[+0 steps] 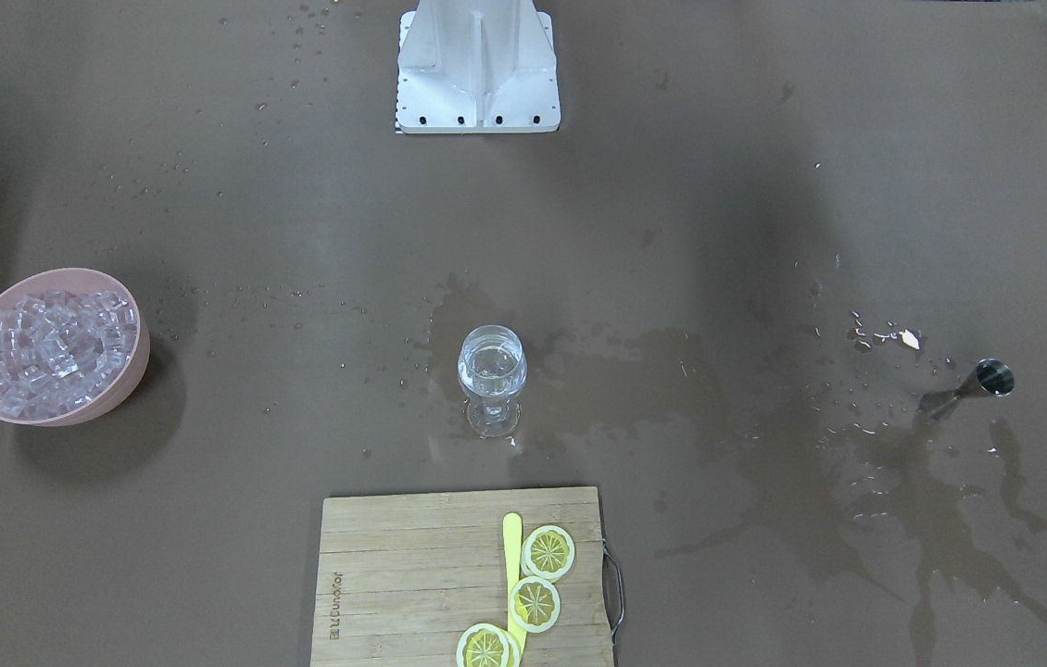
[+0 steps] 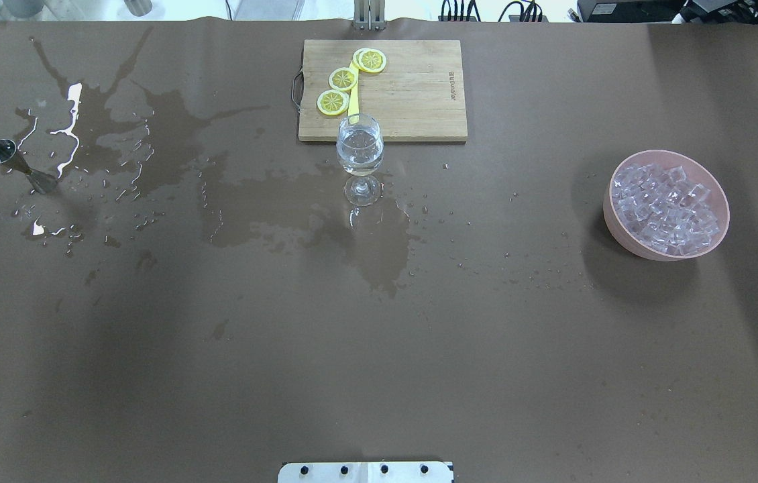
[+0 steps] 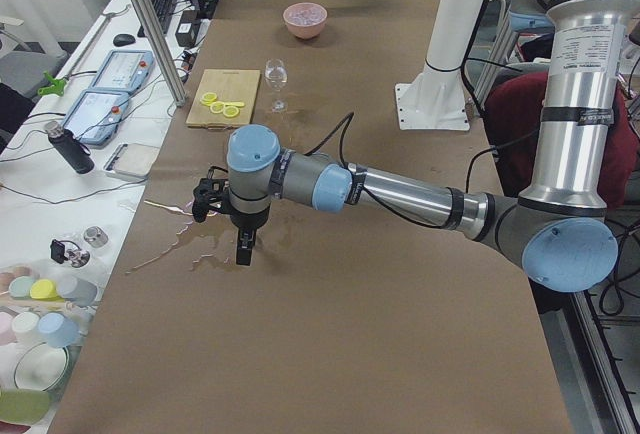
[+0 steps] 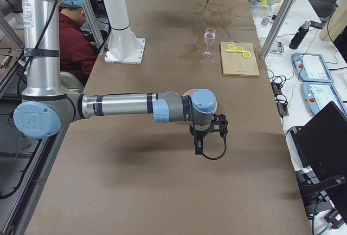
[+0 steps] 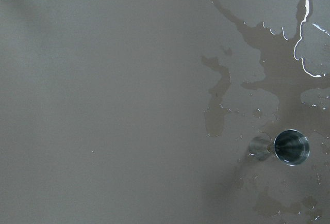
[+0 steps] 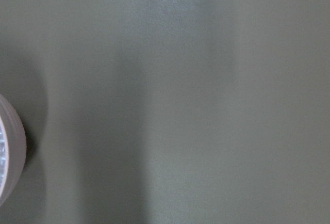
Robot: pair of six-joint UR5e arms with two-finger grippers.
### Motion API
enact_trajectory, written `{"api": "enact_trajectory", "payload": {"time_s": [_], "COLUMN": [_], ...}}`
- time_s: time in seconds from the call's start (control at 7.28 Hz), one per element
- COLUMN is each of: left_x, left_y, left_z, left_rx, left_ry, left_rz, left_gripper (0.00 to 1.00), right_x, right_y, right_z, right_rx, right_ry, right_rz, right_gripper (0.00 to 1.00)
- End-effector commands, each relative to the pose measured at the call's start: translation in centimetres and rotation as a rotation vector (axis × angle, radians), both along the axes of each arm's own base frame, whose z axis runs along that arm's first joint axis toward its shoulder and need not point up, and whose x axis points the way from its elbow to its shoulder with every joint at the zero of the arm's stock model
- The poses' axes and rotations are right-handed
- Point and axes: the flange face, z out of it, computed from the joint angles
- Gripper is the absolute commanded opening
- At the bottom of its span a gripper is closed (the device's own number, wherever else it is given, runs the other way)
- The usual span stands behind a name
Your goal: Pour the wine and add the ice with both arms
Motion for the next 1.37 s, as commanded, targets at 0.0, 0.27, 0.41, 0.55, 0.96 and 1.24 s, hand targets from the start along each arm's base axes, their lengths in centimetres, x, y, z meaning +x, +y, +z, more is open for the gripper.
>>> {"api": "enact_trajectory", "payload": {"time_s": [0.0,0.27,0.41,0.55,0.96,1.24], "left_x": [0.0,-0.1,-0.1,0.0,0.2,0.2], "left_y": [0.0,0.0,0.1,0.0,-0.6,-0.2], "left_z": [-0.4,-0.5,-0.9,-1.3,-1.7,-1.5], "left_rx": [0.006,0.008,0.013,0.021,0.096,0.11], "left_ry": [0.001,0.001,0.002,0.002,0.001,0.001], "left_rz": [-0.002,-0.005,-0.007,-0.005,-0.001,-0.001], "left_gripper": [0.98,0.98,0.98,0.98,0.98,0.98], "right_x": [-0.3,-0.3,-0.3,-0.3,-0.2,-0.2], "right_y": [-0.1,-0.3,-0.4,-0.3,0.3,0.4], "right_z": [0.0,-0.2,-0.4,-0.3,-1.9,-3.6], "right_rx": [-0.001,0.001,0.005,0.004,-0.009,-0.024], "right_ry": [0.002,0.0,0.001,0.001,0.004,0.008], "right_rz": [-0.006,-0.005,-0.004,-0.005,-0.003,-0.004], "right_gripper": [1.0,1.0,1.0,1.0,1.0,1.0]}}
